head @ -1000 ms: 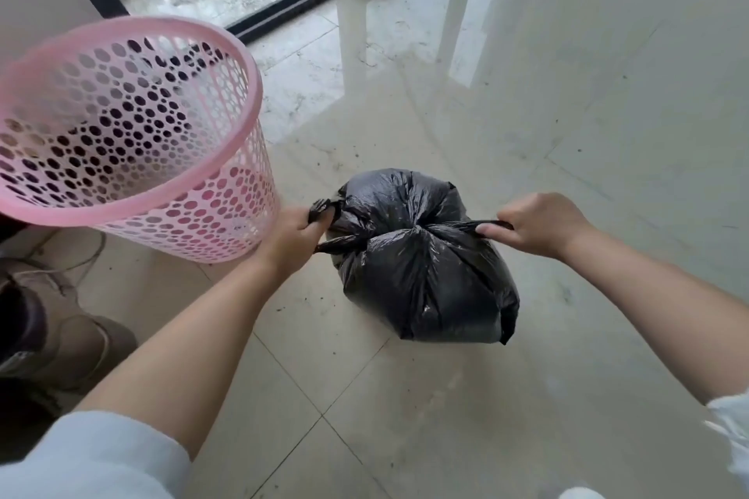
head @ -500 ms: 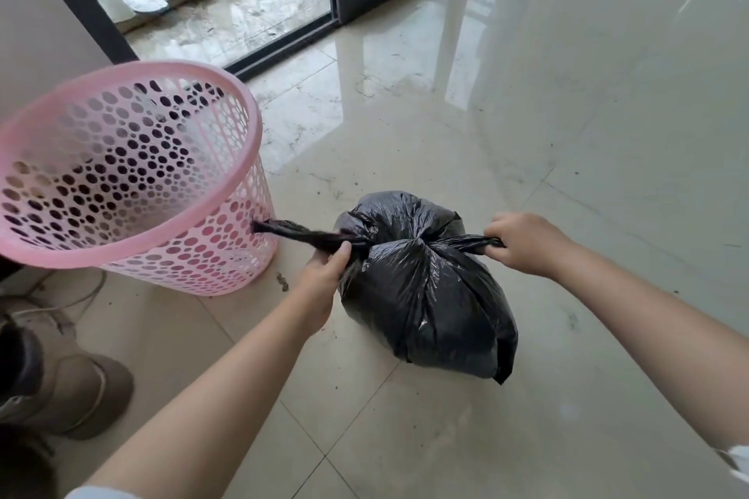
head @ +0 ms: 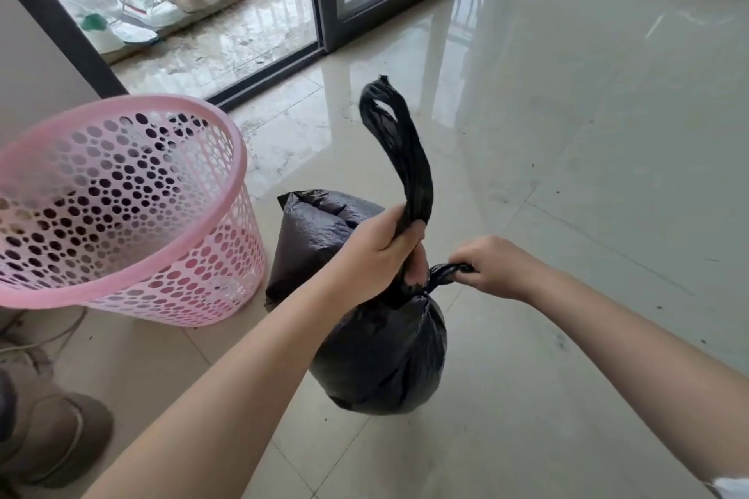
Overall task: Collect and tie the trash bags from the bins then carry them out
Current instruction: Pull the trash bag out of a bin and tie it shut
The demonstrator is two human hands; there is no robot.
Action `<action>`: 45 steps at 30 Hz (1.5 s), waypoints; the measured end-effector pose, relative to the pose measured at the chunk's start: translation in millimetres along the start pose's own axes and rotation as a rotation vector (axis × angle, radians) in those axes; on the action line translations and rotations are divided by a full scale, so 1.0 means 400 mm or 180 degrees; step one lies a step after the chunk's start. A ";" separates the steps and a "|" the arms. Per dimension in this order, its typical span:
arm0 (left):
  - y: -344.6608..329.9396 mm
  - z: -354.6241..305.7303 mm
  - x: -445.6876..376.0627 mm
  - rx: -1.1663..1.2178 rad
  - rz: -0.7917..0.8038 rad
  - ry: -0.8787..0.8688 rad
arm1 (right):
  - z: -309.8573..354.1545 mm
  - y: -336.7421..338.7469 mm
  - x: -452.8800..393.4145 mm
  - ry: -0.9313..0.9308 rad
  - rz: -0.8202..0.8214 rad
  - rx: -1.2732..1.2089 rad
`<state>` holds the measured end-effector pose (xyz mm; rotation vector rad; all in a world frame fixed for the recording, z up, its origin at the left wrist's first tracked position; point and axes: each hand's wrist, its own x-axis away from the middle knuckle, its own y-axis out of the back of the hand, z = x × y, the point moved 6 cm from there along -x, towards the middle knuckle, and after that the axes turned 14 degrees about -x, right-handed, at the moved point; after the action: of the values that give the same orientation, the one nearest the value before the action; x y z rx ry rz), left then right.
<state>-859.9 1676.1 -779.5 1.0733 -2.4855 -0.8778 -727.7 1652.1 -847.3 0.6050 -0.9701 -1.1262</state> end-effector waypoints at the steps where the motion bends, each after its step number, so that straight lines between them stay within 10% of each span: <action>1: -0.014 0.011 -0.008 -0.0135 0.0103 0.0147 | 0.000 -0.002 0.000 0.0000 0.0013 -0.0004; 8: -0.088 0.173 0.017 -0.2351 0.1227 0.1125 | -0.026 0.045 0.013 -0.0121 -0.0718 -0.0880; 14: -0.099 0.190 0.026 -0.3036 0.0984 0.1301 | -0.038 0.049 0.037 -0.0763 -0.0258 -0.3740; 24: -0.086 0.195 0.003 -0.2904 0.0541 0.1599 | -0.015 0.080 0.024 -0.0065 -0.0562 -0.5167; 26: -0.067 0.187 0.008 -0.2661 0.0417 0.1570 | -0.041 0.066 0.021 -0.0255 -0.0747 -0.4639; 29: -0.052 0.182 0.009 -0.2227 0.0430 0.1481 | -0.014 0.058 0.018 -0.0138 -0.1018 -0.1676; 32: -0.044 0.177 0.004 -0.1868 0.0494 0.1321 | 0.067 0.009 -0.004 0.0293 -0.0245 -0.0269; 36: -0.041 0.159 0.007 -0.1613 0.0686 0.1022 | 0.099 -0.036 -0.017 -0.0157 0.0531 -0.0238; 45: -0.026 0.215 0.050 0.0150 0.0674 0.1233 | 0.023 0.054 -0.013 -0.0928 0.0071 -0.1302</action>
<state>-909.2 1691.7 -851.8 0.8754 -2.2479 -0.4969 -726.4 1665.1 -827.0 0.1000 -0.9511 -1.3701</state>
